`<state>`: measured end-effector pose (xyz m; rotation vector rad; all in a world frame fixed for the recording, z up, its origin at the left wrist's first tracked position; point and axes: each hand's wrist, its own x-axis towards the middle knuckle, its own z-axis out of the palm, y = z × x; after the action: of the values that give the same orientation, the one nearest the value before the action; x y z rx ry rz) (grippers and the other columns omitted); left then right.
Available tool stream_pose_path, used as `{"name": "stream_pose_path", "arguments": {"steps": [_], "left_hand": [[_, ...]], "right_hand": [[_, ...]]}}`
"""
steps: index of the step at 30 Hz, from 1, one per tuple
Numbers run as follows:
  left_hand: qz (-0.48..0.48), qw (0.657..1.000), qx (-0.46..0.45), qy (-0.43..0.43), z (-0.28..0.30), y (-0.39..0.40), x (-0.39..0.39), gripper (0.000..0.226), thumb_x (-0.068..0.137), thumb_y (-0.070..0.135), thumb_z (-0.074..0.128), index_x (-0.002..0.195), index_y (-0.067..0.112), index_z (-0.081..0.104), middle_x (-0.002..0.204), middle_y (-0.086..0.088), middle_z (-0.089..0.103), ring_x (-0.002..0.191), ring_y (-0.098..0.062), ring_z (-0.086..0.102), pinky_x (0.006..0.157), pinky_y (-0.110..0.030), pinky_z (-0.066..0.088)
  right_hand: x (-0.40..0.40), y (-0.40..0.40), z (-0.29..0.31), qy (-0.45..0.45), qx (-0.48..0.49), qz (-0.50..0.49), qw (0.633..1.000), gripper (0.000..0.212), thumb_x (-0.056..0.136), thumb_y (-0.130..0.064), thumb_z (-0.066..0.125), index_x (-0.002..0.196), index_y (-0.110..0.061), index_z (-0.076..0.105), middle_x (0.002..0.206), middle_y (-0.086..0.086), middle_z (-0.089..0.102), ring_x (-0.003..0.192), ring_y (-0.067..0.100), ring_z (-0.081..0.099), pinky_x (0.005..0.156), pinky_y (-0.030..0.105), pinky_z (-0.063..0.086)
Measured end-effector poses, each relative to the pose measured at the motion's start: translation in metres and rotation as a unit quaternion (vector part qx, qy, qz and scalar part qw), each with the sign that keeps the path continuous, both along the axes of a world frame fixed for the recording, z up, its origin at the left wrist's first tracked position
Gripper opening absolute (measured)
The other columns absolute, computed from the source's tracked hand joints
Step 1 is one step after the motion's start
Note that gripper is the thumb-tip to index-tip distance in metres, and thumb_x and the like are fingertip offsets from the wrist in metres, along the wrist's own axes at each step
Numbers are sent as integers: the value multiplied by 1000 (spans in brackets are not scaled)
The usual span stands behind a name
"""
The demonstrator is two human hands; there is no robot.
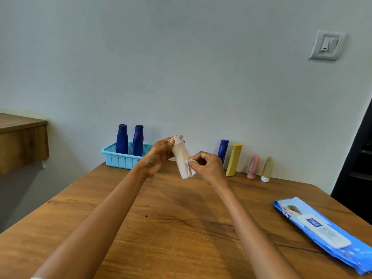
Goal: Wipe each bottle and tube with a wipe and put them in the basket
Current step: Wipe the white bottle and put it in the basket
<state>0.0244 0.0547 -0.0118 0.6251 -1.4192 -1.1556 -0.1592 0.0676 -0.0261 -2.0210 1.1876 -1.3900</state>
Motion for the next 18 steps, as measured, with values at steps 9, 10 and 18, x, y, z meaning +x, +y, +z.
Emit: {"name": "stream_pose_path", "arguments": {"steps": [9, 10, 18], "left_hand": [[-5, 997, 10, -76, -9, -4, -18, 27, 86, 32, 59, 106, 15, 64, 92, 4, 72, 90, -11, 65, 80, -22, 52], [-2, 997, 7, -77, -8, -4, -19, 26, 87, 32, 59, 104, 14, 65, 94, 2, 71, 91, -12, 66, 81, -23, 51], [53, 999, 9, 2, -6, -6, -13, 49, 78, 38, 58, 115, 6, 59, 99, -7, 64, 90, -17, 61, 80, -25, 50]], "right_hand": [[8, 2, 5, -82, -116, -40, 989, 14, 83, -18, 69, 97, -13, 71, 98, -2, 66, 86, -3, 58, 70, 3, 44], [11, 3, 6, -85, -139, -38, 986, 14, 83, -17, 70, 96, -13, 71, 97, -4, 64, 86, -7, 57, 71, 2, 43], [17, 5, -10, -17, -178, -20, 984, 16, 82, -18, 70, 97, -13, 69, 97, 0, 67, 88, 4, 61, 72, 8, 48]]}}
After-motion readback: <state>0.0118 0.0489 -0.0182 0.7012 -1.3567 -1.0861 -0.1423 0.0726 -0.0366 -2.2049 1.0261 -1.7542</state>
